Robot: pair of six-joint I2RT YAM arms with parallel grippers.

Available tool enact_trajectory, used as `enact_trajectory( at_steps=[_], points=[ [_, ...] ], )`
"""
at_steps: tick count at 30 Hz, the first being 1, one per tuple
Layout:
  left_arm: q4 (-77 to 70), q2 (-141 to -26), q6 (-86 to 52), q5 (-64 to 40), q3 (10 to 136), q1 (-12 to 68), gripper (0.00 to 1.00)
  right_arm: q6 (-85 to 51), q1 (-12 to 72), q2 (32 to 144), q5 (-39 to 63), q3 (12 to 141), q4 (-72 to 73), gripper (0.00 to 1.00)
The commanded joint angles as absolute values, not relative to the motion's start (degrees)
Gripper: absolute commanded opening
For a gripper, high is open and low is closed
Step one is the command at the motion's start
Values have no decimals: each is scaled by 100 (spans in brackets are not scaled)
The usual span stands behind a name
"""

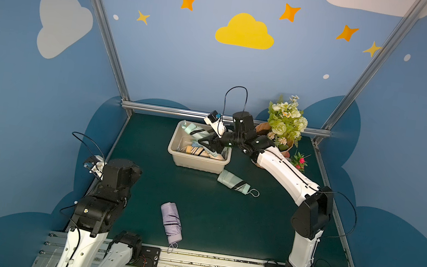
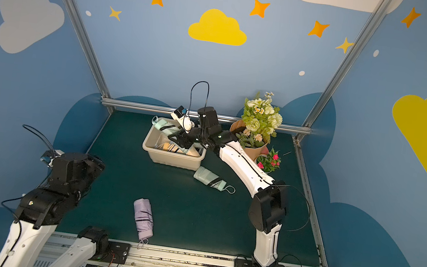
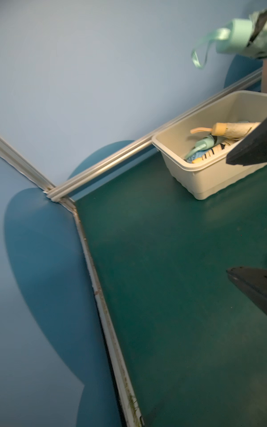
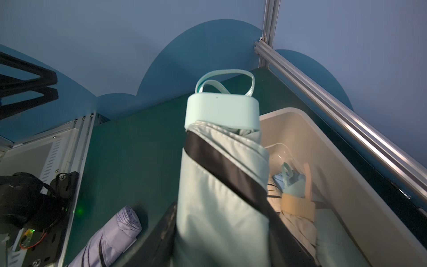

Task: Put the umbrella into the storage box
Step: Place the umbrella in the storage box.

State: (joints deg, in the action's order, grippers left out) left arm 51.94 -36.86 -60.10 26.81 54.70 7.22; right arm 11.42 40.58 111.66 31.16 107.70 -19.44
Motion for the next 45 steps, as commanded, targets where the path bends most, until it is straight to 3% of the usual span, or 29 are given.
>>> enact_trajectory(
  at_steps=[1,17,19,23,27,34,45],
  points=[
    [5196,-3665,-6047,1907,5075,703,77,1633,4034,11473,3490,11116,-2414,28],
    [5607,-3826,-5720,-144,4128,703,78,2191,3874,12710,3502,12048,-2732,32],
    [5583,-3916,-5722,-418,3979,703,78,2279,3874,12896,3417,12252,-2840,42],
    [5175,-4168,-5691,-1015,3605,768,77,2227,3886,13125,3000,12621,-2908,76],
    [5071,-4602,-5523,-1043,3542,1019,77,2166,3978,13073,2781,13003,-3001,98],
    [4979,-5095,-5291,-864,3524,1299,81,2014,4162,12107,2672,12441,-2514,98],
    [4608,-5821,-5059,-665,3224,2035,83,891,4425,9702,2502,9187,-1301,98]
  ],
)
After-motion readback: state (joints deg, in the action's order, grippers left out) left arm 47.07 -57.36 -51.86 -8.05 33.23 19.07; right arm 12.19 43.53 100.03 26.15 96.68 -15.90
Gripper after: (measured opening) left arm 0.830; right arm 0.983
